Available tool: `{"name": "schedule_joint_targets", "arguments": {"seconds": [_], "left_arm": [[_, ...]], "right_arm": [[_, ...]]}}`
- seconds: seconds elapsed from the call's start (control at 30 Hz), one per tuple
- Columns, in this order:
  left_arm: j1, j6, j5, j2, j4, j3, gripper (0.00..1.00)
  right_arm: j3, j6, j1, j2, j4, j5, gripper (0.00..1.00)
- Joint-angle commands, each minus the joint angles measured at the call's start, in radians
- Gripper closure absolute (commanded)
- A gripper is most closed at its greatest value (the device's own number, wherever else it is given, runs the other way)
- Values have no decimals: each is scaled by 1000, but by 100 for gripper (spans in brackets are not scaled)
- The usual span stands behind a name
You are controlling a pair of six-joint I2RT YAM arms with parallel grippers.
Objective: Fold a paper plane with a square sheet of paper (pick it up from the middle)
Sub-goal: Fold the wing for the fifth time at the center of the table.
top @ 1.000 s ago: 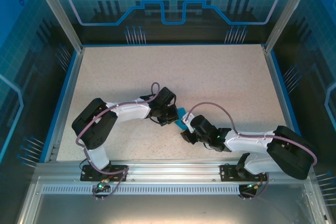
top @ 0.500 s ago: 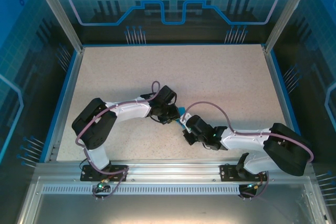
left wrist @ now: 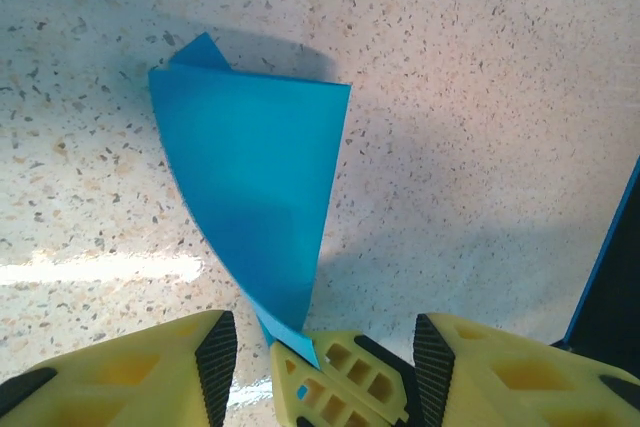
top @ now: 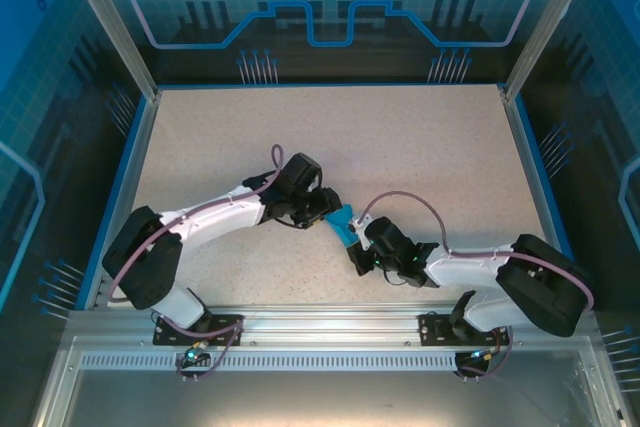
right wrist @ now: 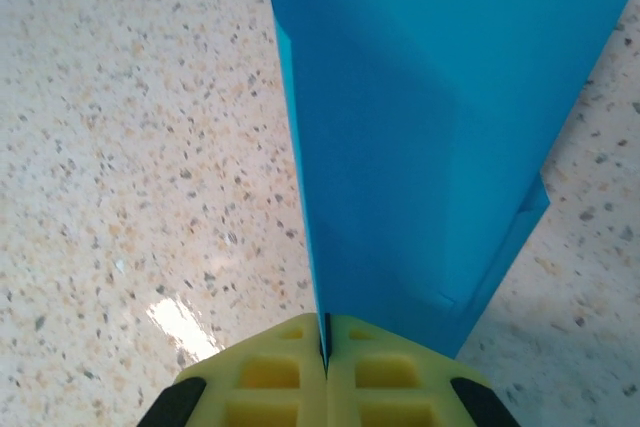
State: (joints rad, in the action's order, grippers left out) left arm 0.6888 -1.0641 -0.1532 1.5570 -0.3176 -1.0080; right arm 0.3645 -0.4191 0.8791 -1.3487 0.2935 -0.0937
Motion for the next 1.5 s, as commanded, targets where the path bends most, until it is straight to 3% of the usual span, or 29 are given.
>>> {"name": "schedule_joint_targets", "arguments": {"seconds": [0.0,0.17,0.57,1.47], "left_arm": [[-5,-5,13,-22,-9,53,46],[-3,-6,-1,-52,38,90,45],[27,-11,-61,20,175,90,56],[76,-7,-143,230,379,32,58]], "right_arm": [[-28,-95,-29,-37,102,65,95],[-53,-193,-87,-71,154,145,95],[-90,-357,-177,-87,222,282,93],[-59,-441,-298,-171,124,464,93]]}}
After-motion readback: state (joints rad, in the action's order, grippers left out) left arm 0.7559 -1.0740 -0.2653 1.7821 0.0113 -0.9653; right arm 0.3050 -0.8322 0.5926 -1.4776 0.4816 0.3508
